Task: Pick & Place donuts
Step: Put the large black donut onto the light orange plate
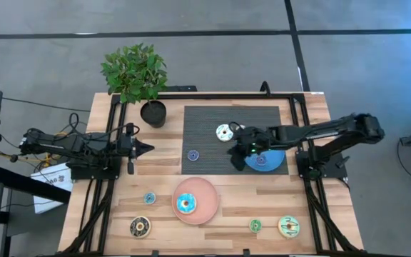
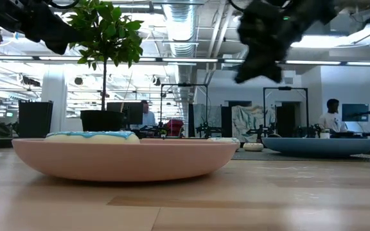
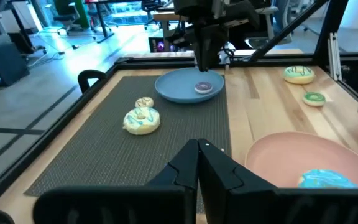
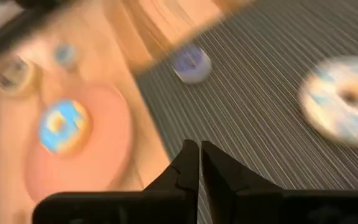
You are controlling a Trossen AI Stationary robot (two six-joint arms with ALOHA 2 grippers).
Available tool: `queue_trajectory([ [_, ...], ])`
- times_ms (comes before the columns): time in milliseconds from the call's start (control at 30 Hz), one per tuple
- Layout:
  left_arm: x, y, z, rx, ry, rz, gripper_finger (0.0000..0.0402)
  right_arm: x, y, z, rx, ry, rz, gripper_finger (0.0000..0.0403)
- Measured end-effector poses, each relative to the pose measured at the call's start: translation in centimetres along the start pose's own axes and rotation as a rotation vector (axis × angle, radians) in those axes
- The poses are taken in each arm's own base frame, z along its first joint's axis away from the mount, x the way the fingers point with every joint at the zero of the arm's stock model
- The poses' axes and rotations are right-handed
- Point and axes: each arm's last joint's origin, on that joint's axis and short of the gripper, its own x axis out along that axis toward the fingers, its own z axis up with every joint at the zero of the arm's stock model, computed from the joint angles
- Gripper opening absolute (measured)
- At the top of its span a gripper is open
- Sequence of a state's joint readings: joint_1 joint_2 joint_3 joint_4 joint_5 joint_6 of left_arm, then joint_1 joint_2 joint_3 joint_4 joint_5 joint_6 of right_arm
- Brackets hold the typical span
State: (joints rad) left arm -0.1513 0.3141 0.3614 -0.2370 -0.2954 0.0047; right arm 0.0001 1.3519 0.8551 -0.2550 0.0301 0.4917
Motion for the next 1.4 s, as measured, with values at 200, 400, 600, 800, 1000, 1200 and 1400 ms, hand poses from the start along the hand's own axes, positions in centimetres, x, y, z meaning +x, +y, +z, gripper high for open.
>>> queue_trajectory([
  [200,0.0,-0.1,-0.1,0.048,0.01,-0.02,0.0,1.5,1.5,1.2,-0.139,-0.169,0.102,0.0002],
  [400,0.2,-0.1,0.0,0.038,0.002,-0.021,0.0,0.0,2.0,0.2,-0.265,-0.172,0.122,0.0],
  [600,1.8,-1.2,1.1,0.053,0.067,-0.061,0.0,-2.9,0.3,-2.6,-0.295,-0.199,0.132,0.0],
  [800,5.3,-3.2,2.7,0.057,0.212,-0.024,0.0,-6.1,-1.6,-5.7,-0.261,-0.267,0.173,0.0],
  [1000,8.5,-5.8,4.7,-0.132,0.426,0.006,0.0,-8.6,-2.6,-7.7,-0.272,-0.295,0.211,0.0],
  [1200,9.3,-8.3,5.7,-0.467,0.729,0.213,0.0,-9.9,-3.6,-9.3,-0.286,-0.211,0.184,0.0],
  [1400,8.0,-12.0,5.4,-0.721,0.819,0.351,0.0,-10.6,-4.0,-9.8,-0.301,-0.199,0.175,0.0],
])
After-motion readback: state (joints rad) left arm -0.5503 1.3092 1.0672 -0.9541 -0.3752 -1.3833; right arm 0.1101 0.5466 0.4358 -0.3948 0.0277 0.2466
